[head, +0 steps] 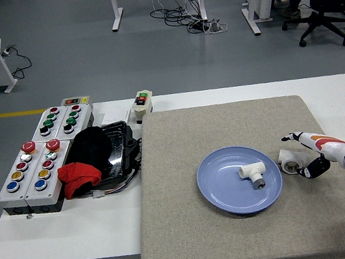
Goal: Pick pipe place plate twice
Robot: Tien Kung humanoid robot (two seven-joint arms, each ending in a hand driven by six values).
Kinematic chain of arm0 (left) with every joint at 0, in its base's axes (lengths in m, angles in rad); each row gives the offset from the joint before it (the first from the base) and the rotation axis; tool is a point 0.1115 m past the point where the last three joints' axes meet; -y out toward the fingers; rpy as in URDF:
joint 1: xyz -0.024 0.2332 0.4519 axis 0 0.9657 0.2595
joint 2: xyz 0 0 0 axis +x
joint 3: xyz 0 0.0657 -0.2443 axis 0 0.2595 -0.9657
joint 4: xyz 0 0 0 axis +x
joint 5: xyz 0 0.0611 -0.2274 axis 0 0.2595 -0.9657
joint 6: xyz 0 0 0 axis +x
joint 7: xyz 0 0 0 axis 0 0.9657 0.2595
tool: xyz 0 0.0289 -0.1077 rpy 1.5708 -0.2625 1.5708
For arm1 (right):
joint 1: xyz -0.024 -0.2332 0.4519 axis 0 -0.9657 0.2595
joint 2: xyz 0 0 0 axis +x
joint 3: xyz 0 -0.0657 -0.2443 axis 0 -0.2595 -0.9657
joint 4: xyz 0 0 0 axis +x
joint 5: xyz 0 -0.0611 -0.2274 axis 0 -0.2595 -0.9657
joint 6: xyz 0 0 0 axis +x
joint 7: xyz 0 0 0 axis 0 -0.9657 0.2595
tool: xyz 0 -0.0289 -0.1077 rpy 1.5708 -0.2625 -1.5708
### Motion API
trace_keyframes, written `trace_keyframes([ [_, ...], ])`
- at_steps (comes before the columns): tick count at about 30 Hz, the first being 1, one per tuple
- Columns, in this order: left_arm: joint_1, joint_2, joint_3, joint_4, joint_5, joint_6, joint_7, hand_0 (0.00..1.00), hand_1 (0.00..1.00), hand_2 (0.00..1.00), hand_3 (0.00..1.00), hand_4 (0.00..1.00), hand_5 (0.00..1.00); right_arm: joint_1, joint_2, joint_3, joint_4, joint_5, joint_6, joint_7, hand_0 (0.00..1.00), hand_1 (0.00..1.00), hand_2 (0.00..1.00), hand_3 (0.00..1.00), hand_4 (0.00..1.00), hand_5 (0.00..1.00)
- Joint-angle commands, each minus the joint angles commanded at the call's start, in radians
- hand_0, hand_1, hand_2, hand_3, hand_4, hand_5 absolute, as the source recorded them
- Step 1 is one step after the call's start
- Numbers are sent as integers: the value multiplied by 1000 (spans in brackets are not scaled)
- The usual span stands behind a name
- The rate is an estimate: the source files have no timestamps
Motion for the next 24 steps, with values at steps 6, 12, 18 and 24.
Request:
trace_keyframes([
  [6, -5, -1, 3, 0, -3, 0, 0, 624, 574, 590, 596, 292, 998, 30, 17, -16, -46, 0, 1, 4, 994, 935, 998, 917, 714, 173],
  [12, -12, -4, 10, -1, -14, -1, -4, 624, 576, 594, 596, 292, 998, 59, 40, 6, -110, 0, 11, 2, 946, 888, 953, 853, 710, 171],
  [18, -8, -5, 6, -1, -11, -1, -3, 624, 577, 594, 596, 291, 998, 68, 49, 21, -148, 0, 24, 0, 874, 819, 868, 831, 704, 163],
  [24, -2, -4, 2, 0, -5, 0, -2, 624, 577, 594, 595, 289, 998, 68, 57, 29, -171, 0, 14, 10, 708, 695, 734, 792, 685, 150],
])
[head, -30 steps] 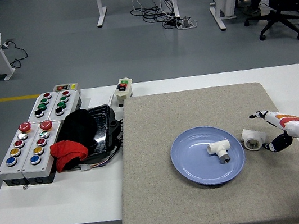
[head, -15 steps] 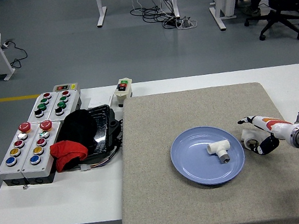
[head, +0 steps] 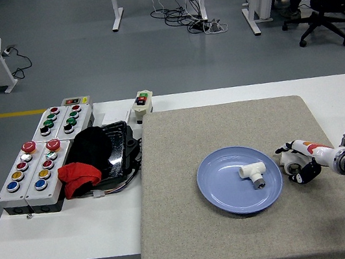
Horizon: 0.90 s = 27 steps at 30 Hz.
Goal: Pick pipe place plate twice
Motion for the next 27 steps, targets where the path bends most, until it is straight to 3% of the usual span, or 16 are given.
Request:
trace_keyframes([
  [5, 0, 1, 1, 0, 0, -1, -1, 624, 577, 594, 595, 289, 998, 3, 2, 3, -14, 0, -23, 4, 708, 695, 734, 792, 685, 150],
  [6, 0, 1, 4, -1, -4, -1, -2, 624, 577, 595, 595, 289, 998, 2, 1, 4, -17, 0, -24, 1, 559, 608, 632, 730, 648, 129],
  [11, 1, 1, 6, -1, -8, -2, -3, 624, 577, 595, 595, 289, 998, -6, -3, 14, -20, 0, -33, -5, 559, 608, 632, 730, 648, 129],
  [12, 1, 1, 6, -1, -7, -2, -3, 624, 578, 595, 595, 288, 998, -7, -4, 15, -18, 0, -33, -5, 472, 565, 612, 718, 640, 124],
  [17, 1, 1, 6, -1, -6, -2, -3, 624, 578, 595, 595, 288, 998, -18, -14, 27, 8, 0, -42, -4, 472, 565, 612, 718, 640, 124],
  [18, 1, 2, 7, -1, -7, -3, -3, 623, 578, 595, 595, 288, 998, -21, -18, 30, 18, 0, -43, -5, 402, 507, 588, 699, 613, 120],
  [27, 1, 2, 7, -1, -8, -3, -3, 624, 578, 595, 594, 288, 998, -31, -35, 28, 100, 0, -43, -7, 401, 508, 586, 695, 615, 124],
])
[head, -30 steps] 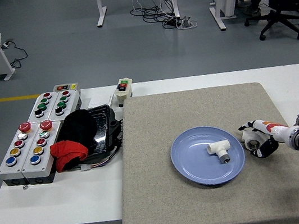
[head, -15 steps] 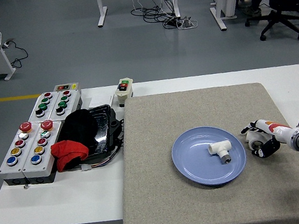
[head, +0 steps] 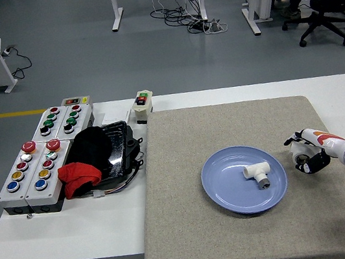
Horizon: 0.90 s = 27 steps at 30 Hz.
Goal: Pick pipe place plate twice
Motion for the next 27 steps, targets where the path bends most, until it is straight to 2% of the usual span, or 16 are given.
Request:
trace_keyframes([
  [8, -1, 1, 1, 0, -3, 0, -1, 624, 578, 595, 594, 287, 998, 0, -12, -40, 125, 54, 0, -5, 402, 506, 582, 691, 591, 100],
  [14, -2, 1, 2, 0, -3, 0, -1, 623, 579, 595, 594, 287, 998, 4, -2, -121, 222, 144, 1, -12, 403, 507, 583, 690, 580, 88],
  [15, -2, 1, 2, 0, -3, 0, -1, 623, 579, 594, 594, 288, 998, 8, 2, -148, 240, 164, 2, -14, 440, 530, 594, 690, 570, 93],
  [20, -2, 2, 4, 0, -5, 0, -2, 623, 579, 594, 594, 288, 998, 24, 17, -225, 255, 205, 2, -17, 440, 530, 594, 690, 570, 93],
  [21, -2, 2, 5, 0, -7, 0, -3, 624, 579, 594, 595, 288, 998, 29, 24, -246, 249, 211, 3, -19, 612, 619, 653, 718, 569, 95],
  [26, -4, 3, 9, -1, -13, 0, -7, 624, 579, 594, 595, 288, 998, 41, 46, -298, 221, 212, 2, -22, 612, 619, 653, 718, 569, 95],
  [27, -6, 3, 9, -1, -13, 0, -7, 624, 579, 594, 595, 287, 998, 44, 54, -316, 208, 213, 4, -25, 741, 701, 751, 762, 571, 102],
])
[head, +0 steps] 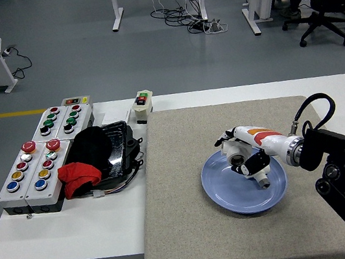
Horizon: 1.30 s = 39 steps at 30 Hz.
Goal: Pick pipe place plate twice
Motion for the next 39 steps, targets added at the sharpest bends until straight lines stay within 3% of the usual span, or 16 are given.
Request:
trace_keyframes([
  [5, -3, 1, 0, 0, -2, 0, -1, 624, 579, 594, 595, 287, 998, 8, 11, -46, -19, 10, 4, -4, 741, 701, 751, 762, 571, 102],
  [6, -4, 1, 1, 0, -2, 0, -2, 624, 578, 593, 595, 287, 998, 10, 12, -52, -22, 10, 6, -5, 830, 774, 875, 826, 591, 124],
  [11, -5, 1, 2, 0, -1, 0, -2, 624, 578, 593, 595, 287, 998, 11, 17, -67, -39, -1, 25, -16, 830, 774, 875, 826, 591, 124],
  [12, -6, 1, 2, 0, -1, 0, -2, 624, 576, 594, 595, 287, 998, 10, 18, -66, -41, -2, 33, -21, 990, 937, 998, 998, 756, 257],
  [25, -9, 2, -2, 1, 3, 1, 1, 624, 575, 592, 595, 288, 998, 6, 12, -54, -33, 34, 47, -5, 998, 951, 998, 998, 805, 314],
  [33, -10, 1, -2, 2, 3, 1, 1, 624, 576, 592, 595, 288, 998, -11, 1, 35, 8, 47, -9, 0, 998, 943, 998, 998, 786, 310],
  [35, -10, 0, -3, 1, 4, 1, 1, 624, 576, 592, 595, 288, 998, -28, -7, 98, 27, 90, -32, -5, 998, 943, 998, 998, 786, 310],
  [36, -10, 0, -4, 2, 4, 1, 2, 624, 576, 593, 594, 290, 998, -31, -8, 115, 30, 103, -36, -6, 934, 892, 998, 949, 669, 233],
  [39, -11, 0, -4, 2, 7, 1, 3, 624, 576, 593, 594, 290, 998, -57, -15, 187, 41, 205, -109, -36, 934, 892, 998, 949, 669, 233],
])
